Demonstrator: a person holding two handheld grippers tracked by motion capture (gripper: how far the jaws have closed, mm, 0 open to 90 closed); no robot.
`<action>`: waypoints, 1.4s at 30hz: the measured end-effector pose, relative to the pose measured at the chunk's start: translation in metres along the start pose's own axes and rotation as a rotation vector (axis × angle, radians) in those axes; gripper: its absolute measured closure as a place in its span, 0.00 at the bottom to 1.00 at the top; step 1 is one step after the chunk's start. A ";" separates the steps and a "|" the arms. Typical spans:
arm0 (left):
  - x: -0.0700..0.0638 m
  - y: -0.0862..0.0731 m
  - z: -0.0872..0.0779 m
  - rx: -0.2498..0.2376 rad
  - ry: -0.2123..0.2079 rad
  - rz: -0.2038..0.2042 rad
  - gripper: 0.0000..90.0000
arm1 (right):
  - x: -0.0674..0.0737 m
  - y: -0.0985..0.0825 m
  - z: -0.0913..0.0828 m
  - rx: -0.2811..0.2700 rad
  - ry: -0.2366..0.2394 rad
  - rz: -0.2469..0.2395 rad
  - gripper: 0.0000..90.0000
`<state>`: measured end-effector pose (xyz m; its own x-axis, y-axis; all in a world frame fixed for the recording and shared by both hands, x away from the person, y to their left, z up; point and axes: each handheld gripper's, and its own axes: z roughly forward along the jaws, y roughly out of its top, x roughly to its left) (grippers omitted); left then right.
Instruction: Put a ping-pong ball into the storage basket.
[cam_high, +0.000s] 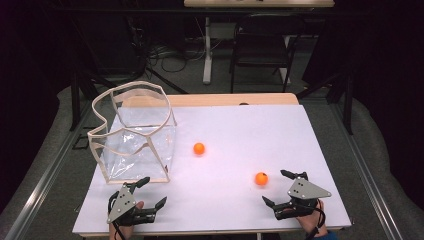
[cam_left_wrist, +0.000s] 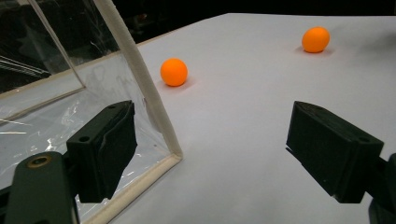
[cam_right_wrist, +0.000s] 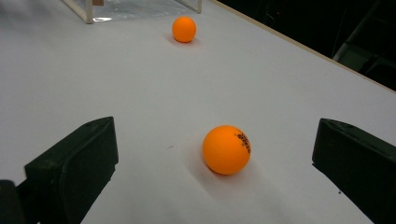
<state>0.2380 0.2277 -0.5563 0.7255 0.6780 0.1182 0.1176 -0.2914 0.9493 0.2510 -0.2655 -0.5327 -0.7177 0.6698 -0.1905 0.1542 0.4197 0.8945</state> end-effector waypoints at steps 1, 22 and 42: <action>0.000 0.000 -0.001 0.000 0.006 0.002 0.18 | 0.000 0.000 0.000 0.001 0.001 0.003 0.00; 0.000 -0.001 -0.001 -0.004 0.000 -0.007 0.18 | -0.007 0.008 0.006 0.098 -0.010 0.019 0.00; 0.001 -0.001 0.000 -0.005 0.005 -0.008 0.18 | -0.016 0.022 0.024 0.219 0.012 0.072 0.00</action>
<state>0.2383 0.2286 -0.5570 0.7214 0.6834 0.1123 0.1198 -0.2828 0.9517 0.2816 -0.2524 -0.5195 -0.7076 0.6957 -0.1234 0.3479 0.4951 0.7962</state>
